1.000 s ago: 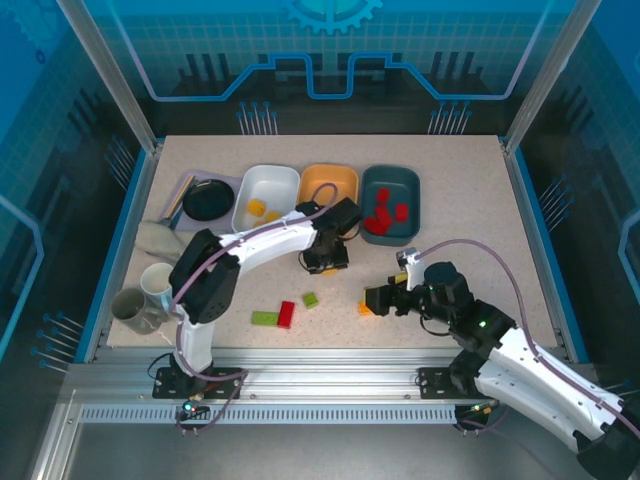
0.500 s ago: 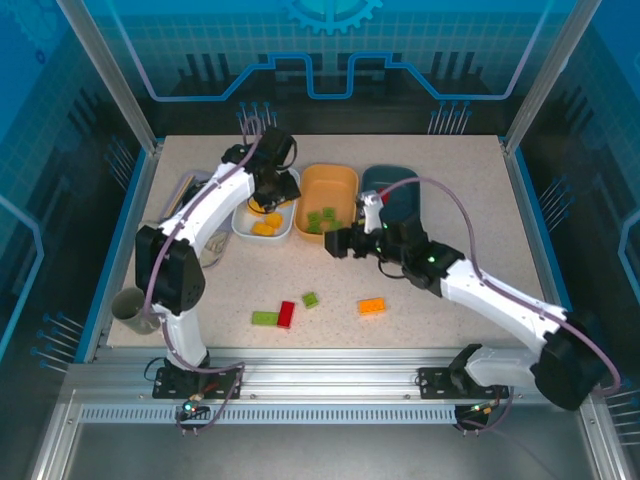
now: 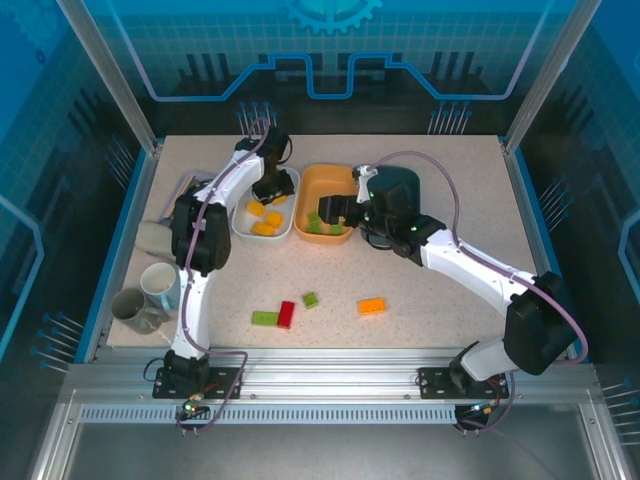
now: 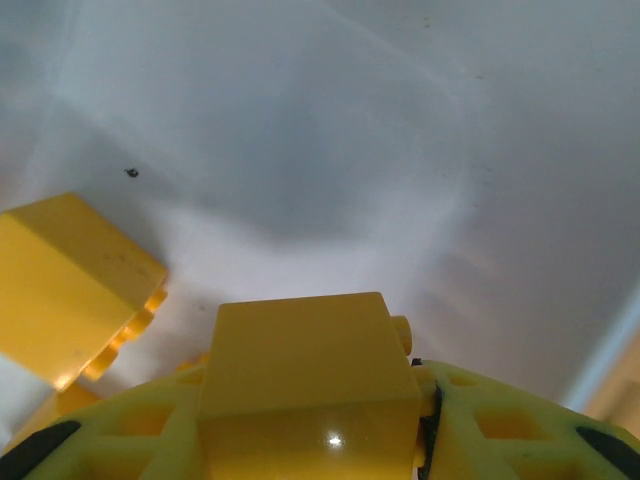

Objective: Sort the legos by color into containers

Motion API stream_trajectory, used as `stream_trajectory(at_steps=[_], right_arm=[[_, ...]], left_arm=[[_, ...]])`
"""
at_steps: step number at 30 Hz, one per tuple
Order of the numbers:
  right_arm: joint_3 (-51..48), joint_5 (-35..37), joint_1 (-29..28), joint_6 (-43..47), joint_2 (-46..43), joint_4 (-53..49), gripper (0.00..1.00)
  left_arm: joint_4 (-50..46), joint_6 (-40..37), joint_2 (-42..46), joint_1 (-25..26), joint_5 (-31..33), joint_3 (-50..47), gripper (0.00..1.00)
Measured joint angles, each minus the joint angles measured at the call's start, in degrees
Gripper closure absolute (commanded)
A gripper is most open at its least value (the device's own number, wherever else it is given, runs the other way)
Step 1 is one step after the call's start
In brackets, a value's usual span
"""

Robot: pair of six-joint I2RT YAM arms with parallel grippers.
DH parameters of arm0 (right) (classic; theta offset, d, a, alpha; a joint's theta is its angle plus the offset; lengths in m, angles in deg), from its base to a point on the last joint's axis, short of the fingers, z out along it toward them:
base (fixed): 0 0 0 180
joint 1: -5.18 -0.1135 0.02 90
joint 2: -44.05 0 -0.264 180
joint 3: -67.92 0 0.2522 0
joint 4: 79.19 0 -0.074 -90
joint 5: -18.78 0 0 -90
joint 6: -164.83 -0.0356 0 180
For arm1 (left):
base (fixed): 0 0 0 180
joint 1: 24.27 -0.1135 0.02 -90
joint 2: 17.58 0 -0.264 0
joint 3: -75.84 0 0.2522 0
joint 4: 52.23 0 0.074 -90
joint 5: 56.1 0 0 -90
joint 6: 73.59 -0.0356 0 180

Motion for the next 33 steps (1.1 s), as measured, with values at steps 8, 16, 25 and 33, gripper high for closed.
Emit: stream_trajectory(at_steps=[8,16,25,33], right_arm=[[0.00,-0.15,0.37,-0.24,0.04,-1.92,0.11],[0.07,-0.11,0.35,2.10,0.04,-6.29,0.11],[-1.44,1.57,-0.87,6.82,-6.69,-10.64,0.12],[-3.10,4.90,-8.48,11.19,-10.47,-15.72,0.13]], left_arm=[[-1.42,-0.22,-1.64,-0.13,-0.46,1.49,0.45],[-2.73,-0.87,-1.46,-0.15,-0.81,2.08,0.37],[-2.23,-0.63,10.56,0.02,-1.16,-1.97,0.30],[1.44,2.21,39.69,2.51,-3.37,-25.40,0.27]])
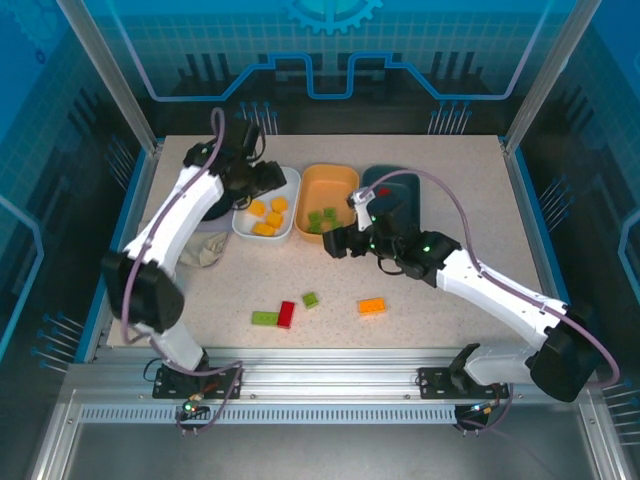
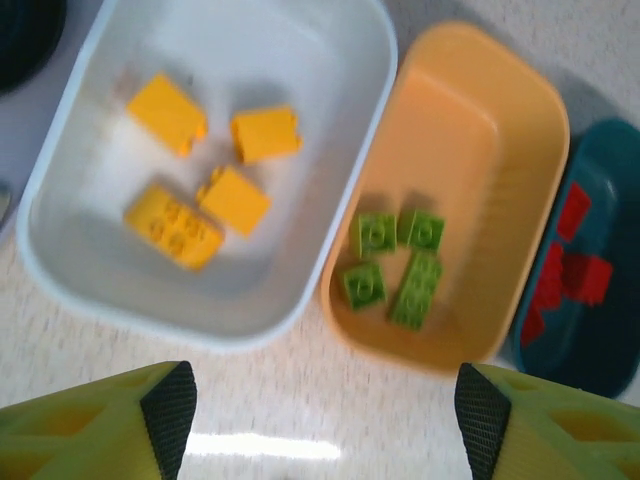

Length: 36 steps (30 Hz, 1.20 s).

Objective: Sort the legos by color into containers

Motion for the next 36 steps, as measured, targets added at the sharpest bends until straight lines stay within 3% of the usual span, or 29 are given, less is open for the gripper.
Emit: stream_trajectory(at_steps=[8,15,19,25,36], right_arm=[[-0.63,5.40,-11.63,0.68,1.77,-4.85,0.14],[-0.13,7.78,-16.59,-1.81,11.32,-8.15,0.16],[2.45,8.20,-17.07,-4.37,18.05,-10.23,0.24],[9.14,8.15,-17.11,-6.73,27.39,-12.31,0.26],[13.68,7.30,-17.11,-10.12,35.32,-15.61,0.43]], left_arm=[[0.52,4.50,21.62,4.92,-2.54,-26.82,0.24],[-0.96,11.15,38.25,8.41,-3.56,-41.68,0.24],[-2.34,14.05,44.11,9.01,-3.85,-45.18,0.24],[-2.69,16.48,50.23,9.22,-5.18,-48.00,0.23],[-4.35,18.38,55.98,9.22,-6.67,-48.81,0.23]])
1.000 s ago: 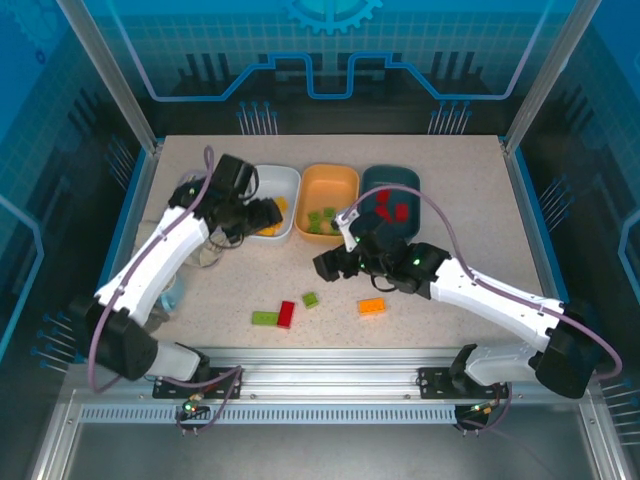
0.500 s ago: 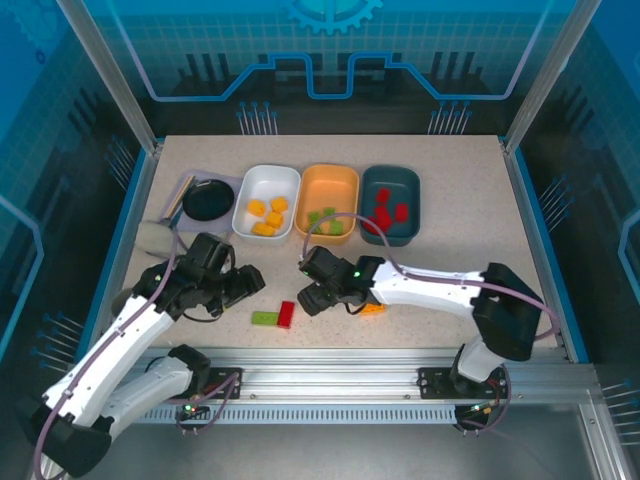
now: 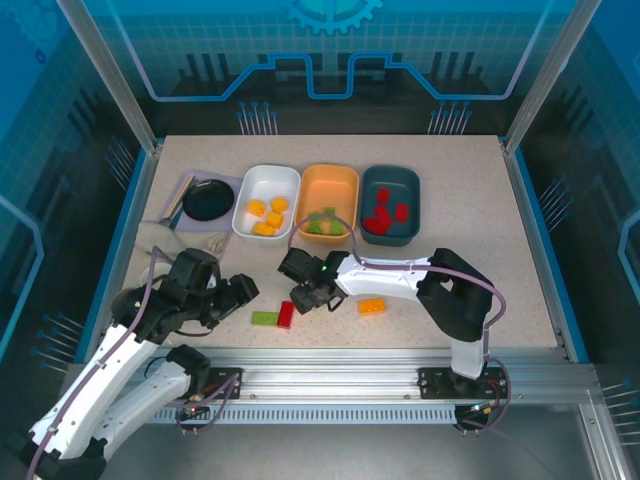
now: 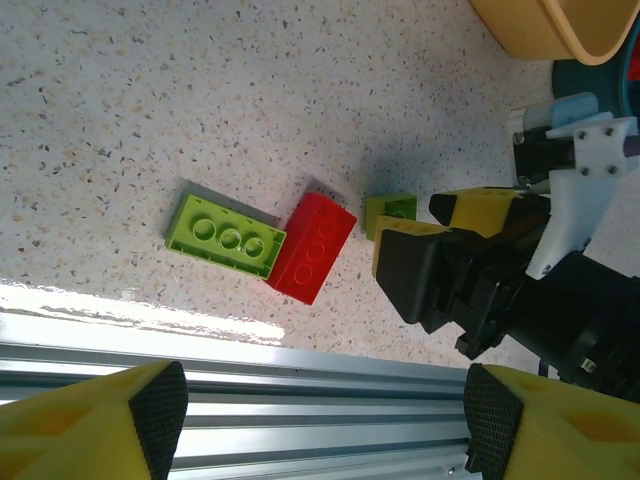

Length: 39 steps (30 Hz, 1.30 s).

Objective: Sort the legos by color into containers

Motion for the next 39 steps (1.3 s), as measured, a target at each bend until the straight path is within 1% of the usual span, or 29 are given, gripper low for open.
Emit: stream_trajectory(at_steps=[8,13,18,21,24,26,30,32,35,39], right_arm=[[0.02,-0.15,0.00,-0.22,2.29,-0.55,0.54],[0.48,0.22,0.00,-0.37,2.95,-1.25,0.64],[1.44,2.05,0.13,0.22,2.45,-2.56,0.67],[3.10,3.06,1.14,0.98,0.31,-4.42,0.67],[6.93,3.28,4.31,2.01,-2.54,-5.60,0.67],[11.02,3.15,7.93,2.89,-3.50,-5.68,0.67],[19.65,2.16,15.30,4.46,-1.90,-5.75,0.67],[25.05,1.36,18.64,5.29,1.11,-5.95,0.67],[32.17,0.35,21.99,5.86,6.95,-6.32,0.67],[40.79,-1.99,24.94,6.08,16.00,-7.50,0.67]], left_arm=[[-0.50,0.90,0.35,0.09,-0.37,0.00,0.23],[-0.44,0.92,0.35,0.09,-0.39,0.00,0.24],[0.59,0.92,0.35,0.09,-1.16,0.00,0.24],[1.81,0.90,-0.50,0.09,-1.42,0.66,0.22],[3.80,0.87,-4.02,0.09,-1.40,3.87,0.20],[5.95,0.63,-7.82,0.07,-1.40,6.99,0.18],[10.43,-0.44,-16.33,-1.55,-2.08,13.38,0.18],[13.44,-0.68,-20.28,-4.13,-3.43,15.47,0.18],[16.59,-1.05,-24.63,-8.11,-5.57,17.16,0.17],[18.36,-2.56,-30.29,-11.58,-7.43,20.61,0.17]])
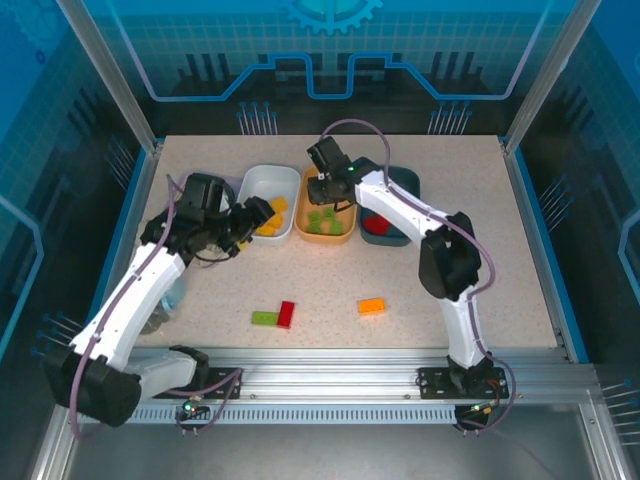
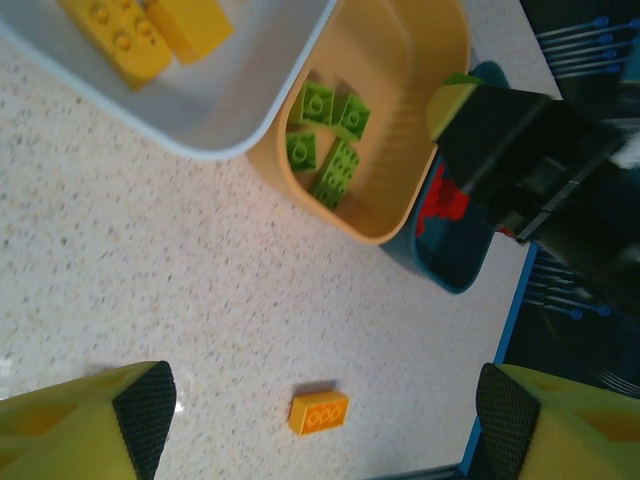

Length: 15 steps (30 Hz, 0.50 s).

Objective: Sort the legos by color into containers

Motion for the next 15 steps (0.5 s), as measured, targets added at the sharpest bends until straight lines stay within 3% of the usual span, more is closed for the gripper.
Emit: stream_trajectory(at_steps=[8,15], right_arm=[[17.51,-2.97,3.06,0.04,17.40,-5.55,0.63],[24.87,-4.26,3.69,0.04,24.02,-9.99,0.52]], left_arm=[[1.84,-2.32,-4.33,-0.90,-0.92,3.23,0.18],[1.64,-2.93,-4.37,-0.90,-0.83,3.21,0.18]])
